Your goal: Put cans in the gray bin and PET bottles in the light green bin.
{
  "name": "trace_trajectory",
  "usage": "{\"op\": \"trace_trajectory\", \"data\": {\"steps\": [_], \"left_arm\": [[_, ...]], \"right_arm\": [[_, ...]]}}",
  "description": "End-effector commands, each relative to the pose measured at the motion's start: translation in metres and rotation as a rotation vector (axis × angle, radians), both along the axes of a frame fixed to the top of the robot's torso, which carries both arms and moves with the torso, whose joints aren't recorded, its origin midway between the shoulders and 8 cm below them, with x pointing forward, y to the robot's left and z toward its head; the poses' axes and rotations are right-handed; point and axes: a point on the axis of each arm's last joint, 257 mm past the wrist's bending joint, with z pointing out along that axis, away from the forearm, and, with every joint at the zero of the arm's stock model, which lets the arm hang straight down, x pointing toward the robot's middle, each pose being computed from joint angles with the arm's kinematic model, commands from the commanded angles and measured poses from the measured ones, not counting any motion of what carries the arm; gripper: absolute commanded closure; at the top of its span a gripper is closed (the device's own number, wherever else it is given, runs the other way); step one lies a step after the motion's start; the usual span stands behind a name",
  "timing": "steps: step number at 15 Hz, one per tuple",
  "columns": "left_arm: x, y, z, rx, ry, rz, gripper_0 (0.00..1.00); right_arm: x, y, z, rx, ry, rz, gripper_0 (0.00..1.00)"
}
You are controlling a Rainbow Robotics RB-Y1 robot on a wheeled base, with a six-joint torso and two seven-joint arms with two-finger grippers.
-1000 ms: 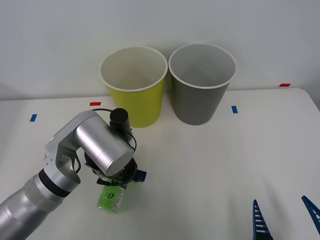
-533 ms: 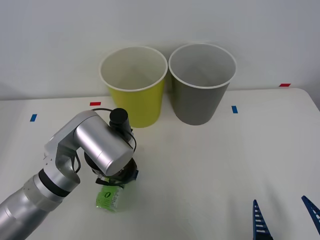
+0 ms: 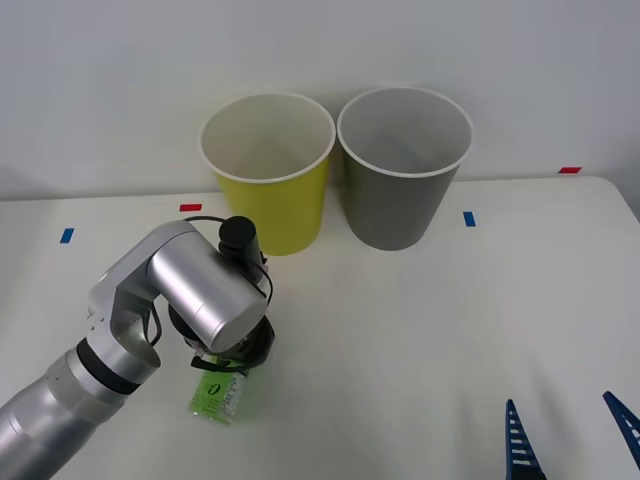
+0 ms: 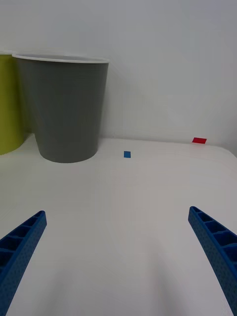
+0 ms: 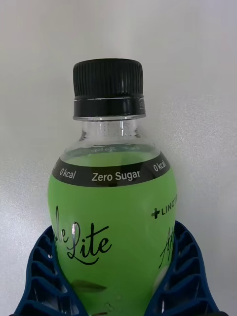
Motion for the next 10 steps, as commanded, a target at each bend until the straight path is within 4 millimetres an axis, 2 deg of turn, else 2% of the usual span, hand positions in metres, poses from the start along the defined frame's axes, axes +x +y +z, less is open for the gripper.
{"op": "trace_trajectory", "data": {"steps": [1, 3, 8, 10], "left_arm": [[-0.003, 0.000, 0.010, -0.012, -0.010, -0.027, 1.00], [0.002, 0.003, 0.028, -0.008, -0.067, -0.066, 1.00], [0.006, 0.011, 0.061, -0.059, -0.193, -0.133, 1.00], [0.008, 0.020, 0.078, -0.070, -0.241, -0.175, 1.00]], "right_arm": [[0.000, 0.000, 0.000, 0.000, 0.000, 0.000, 0.00], [0.000, 0.000, 0.000, 0.000, 0.000, 0.000, 0.00], [0.000, 0.000, 0.000, 0.000, 0.000, 0.000, 0.00], [0.000, 0.000, 0.000, 0.000, 0.000, 0.000, 0.00]]}}
